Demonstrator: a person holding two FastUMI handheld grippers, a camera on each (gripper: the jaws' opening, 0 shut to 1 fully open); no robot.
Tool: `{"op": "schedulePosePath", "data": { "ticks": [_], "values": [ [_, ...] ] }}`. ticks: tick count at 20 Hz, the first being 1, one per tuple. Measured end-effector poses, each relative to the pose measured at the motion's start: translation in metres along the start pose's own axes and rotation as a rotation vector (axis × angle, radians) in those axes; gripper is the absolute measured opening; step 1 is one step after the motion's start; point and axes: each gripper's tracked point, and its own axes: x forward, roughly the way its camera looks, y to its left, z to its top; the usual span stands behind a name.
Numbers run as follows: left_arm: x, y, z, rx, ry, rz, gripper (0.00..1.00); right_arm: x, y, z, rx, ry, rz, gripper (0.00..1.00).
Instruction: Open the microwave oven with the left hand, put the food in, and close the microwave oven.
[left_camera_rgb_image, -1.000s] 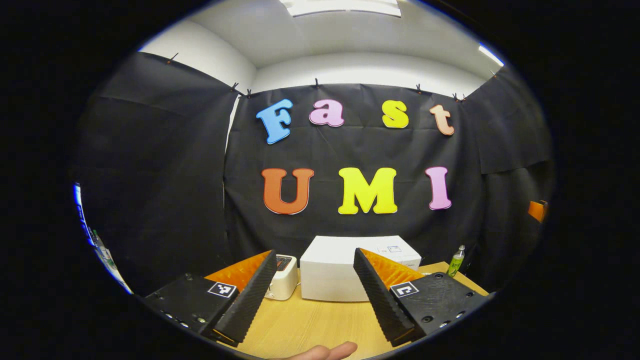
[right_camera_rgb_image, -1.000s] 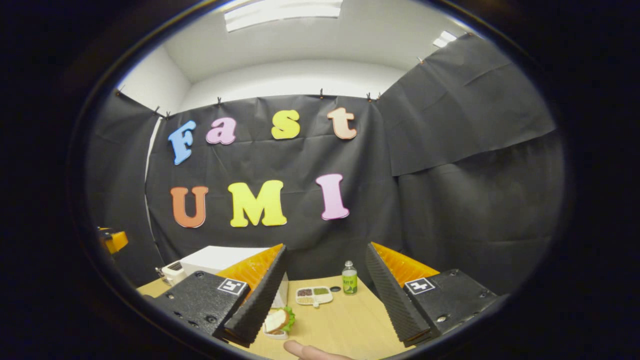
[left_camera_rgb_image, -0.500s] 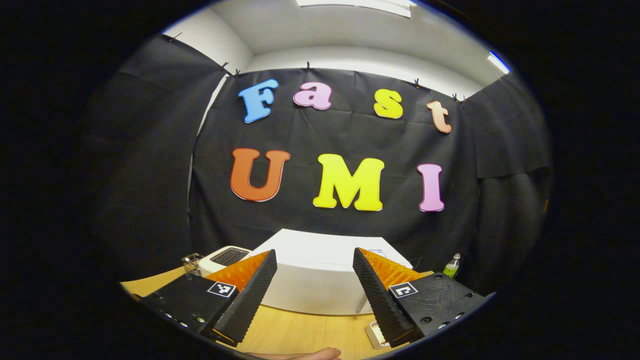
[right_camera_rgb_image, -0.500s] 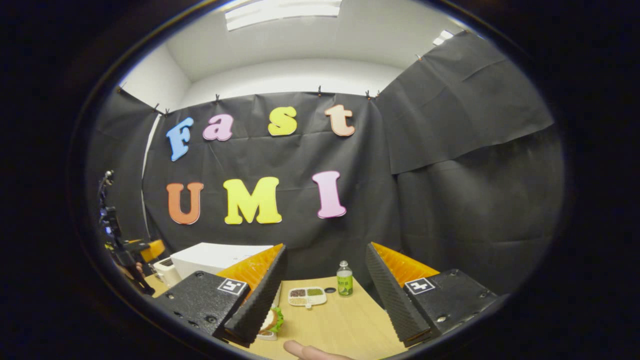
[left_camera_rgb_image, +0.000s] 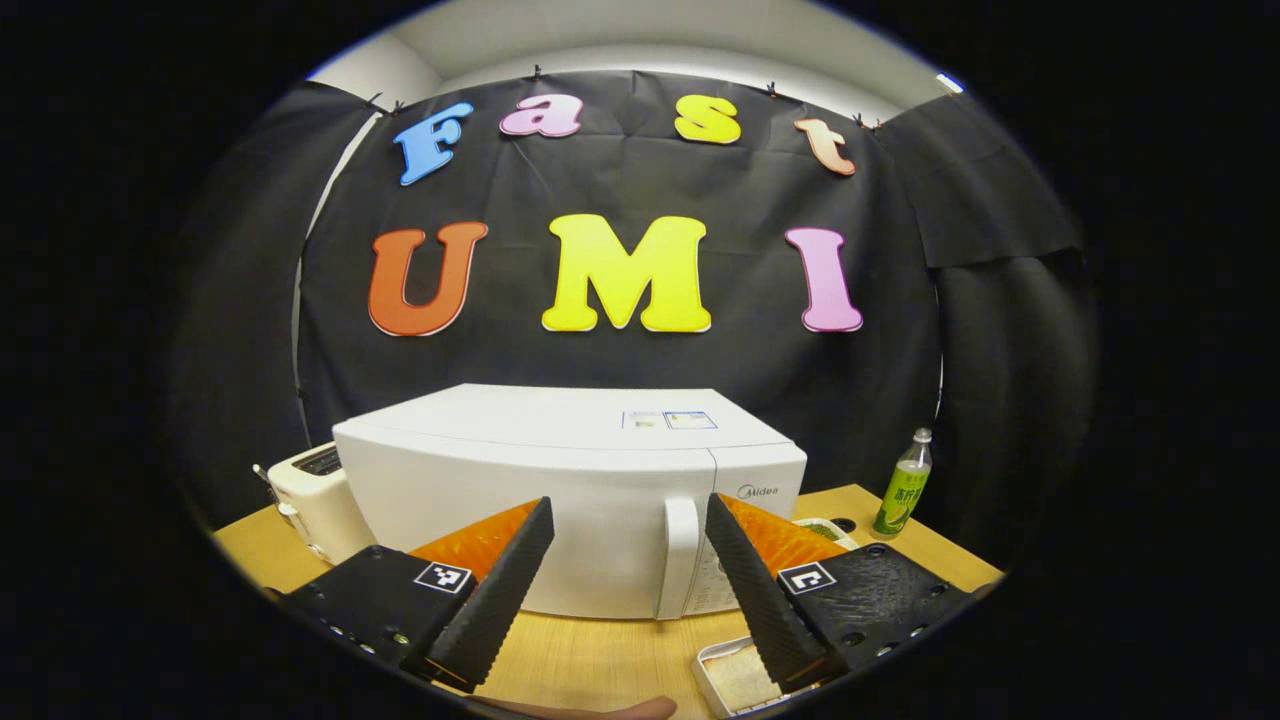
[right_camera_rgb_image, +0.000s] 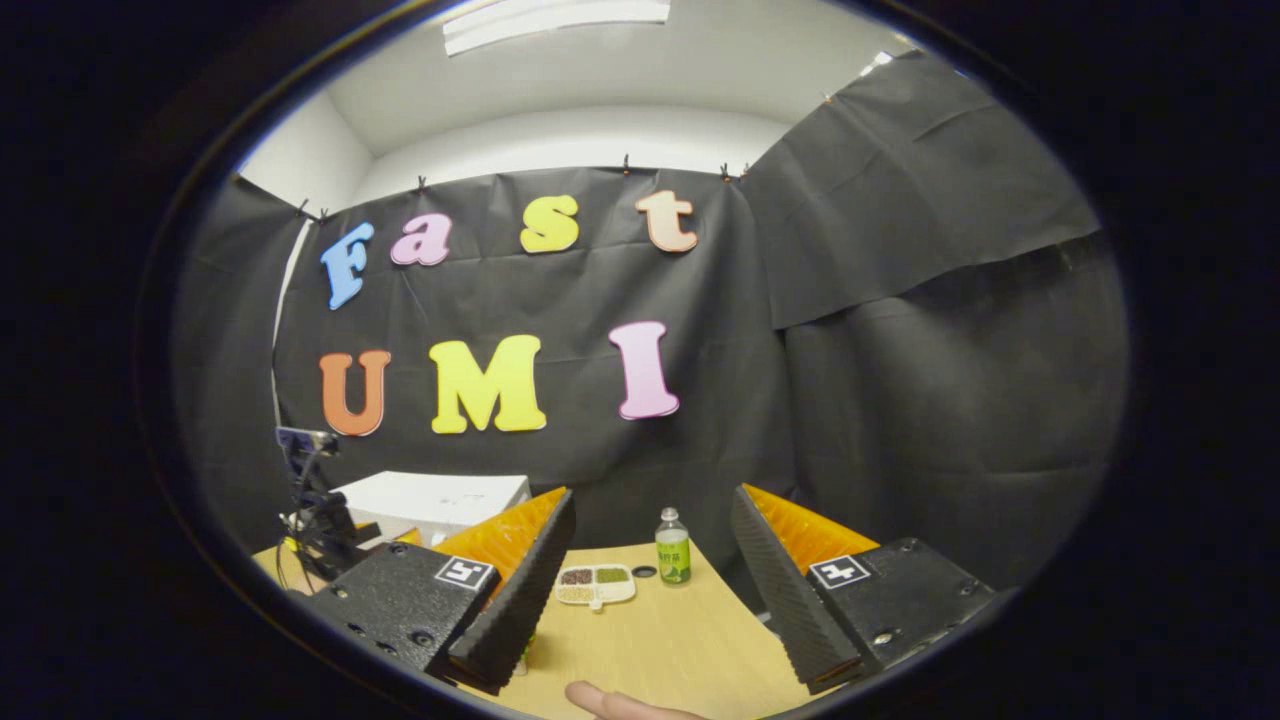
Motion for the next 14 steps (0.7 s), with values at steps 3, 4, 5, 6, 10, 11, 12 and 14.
{"op": "schedulePosePath", "data": {
  "ticks": [3,4,5,6,10,11,12,14],
  "values": [
    [0.022,-0.013,-0.024,-0.001,0.036,-0.006,0.95,0.007,-0.010,-0.009,0.001,-0.002,-0.007,0.92],
    [0.028,-0.016,-0.028,0.000,0.039,-0.004,0.95,0.009,-0.013,-0.011,0.000,-0.005,-0.008,0.99],
    [0.033,-0.016,-0.033,0.004,0.041,0.002,0.95,0.010,-0.016,-0.015,-0.001,-0.008,-0.008,0.99],
    [0.038,-0.017,-0.038,-0.002,0.051,0.010,0.95,0.012,-0.018,-0.017,-0.004,-0.009,-0.010,0.99],
    [0.043,-0.030,-0.053,-0.031,0.067,-0.016,0.59,0.016,-0.033,-0.023,0.004,-0.031,-0.029,0.92],
    [0.053,-0.032,-0.059,0.004,0.066,-0.014,0.65,0.017,-0.034,-0.029,-0.001,-0.023,-0.028,0.92],
    [0.051,-0.028,-0.059,0.042,0.070,0.013,0.48,0.017,-0.036,-0.033,-0.001,-0.012,-0.029,0.92],
    [0.051,-0.028,-0.062,0.055,0.052,0.023,0.27,0.018,-0.038,-0.038,0.004,0.009,-0.023,0.92]
  ]
}}
